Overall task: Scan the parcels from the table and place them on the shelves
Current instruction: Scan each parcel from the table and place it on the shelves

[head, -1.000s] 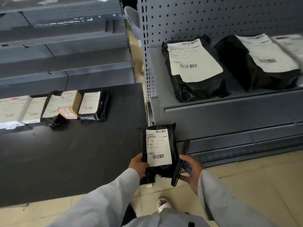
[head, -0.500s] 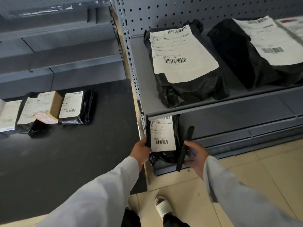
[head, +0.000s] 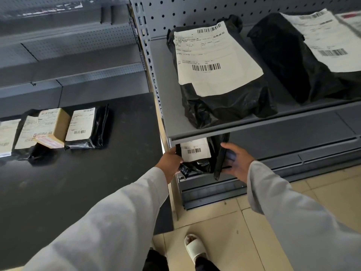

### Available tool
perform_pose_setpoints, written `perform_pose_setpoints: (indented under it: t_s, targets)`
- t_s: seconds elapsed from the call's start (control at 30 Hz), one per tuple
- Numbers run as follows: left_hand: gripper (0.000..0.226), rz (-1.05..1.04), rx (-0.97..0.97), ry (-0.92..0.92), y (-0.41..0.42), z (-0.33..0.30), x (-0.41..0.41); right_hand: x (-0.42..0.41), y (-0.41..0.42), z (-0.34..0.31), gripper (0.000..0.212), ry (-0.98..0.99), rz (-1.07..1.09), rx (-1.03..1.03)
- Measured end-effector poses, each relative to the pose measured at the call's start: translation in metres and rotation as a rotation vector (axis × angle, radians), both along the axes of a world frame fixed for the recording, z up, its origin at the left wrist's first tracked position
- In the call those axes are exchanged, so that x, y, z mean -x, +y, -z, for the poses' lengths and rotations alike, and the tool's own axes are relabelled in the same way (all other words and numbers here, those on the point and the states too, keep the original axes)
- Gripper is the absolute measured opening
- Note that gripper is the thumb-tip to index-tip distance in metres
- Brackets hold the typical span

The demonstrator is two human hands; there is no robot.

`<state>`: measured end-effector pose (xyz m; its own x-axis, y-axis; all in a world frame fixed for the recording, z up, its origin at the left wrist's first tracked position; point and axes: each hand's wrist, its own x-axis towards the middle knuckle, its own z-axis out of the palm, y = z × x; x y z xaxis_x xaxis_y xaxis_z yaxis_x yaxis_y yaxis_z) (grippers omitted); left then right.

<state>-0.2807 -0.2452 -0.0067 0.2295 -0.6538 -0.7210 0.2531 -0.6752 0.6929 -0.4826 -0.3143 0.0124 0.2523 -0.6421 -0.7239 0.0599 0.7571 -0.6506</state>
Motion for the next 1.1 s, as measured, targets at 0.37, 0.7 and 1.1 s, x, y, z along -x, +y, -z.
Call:
perform_pose_setpoints:
  t_s: [0.37, 0.7, 1.1]
  targets:
    - [0.059, -0.043, 0.059, -0.029, 0.008, -0.005, 0.021, 0.017, 0.009, -0.015, 0.011, -0.079, 0.118, -0.058]
    - [0.041, -0.199, 0.106, -0.104, 0.086, -0.031, 0.014, 0.058, 0.054, -0.037, 0.031, -0.178, 0.108, -0.059]
    - [0.030, -0.429, 0.206, 0.044, 0.218, -0.039, 0.017, 0.039, 0.140, -0.050, 0.053, -0.274, -0.029, -0.226]
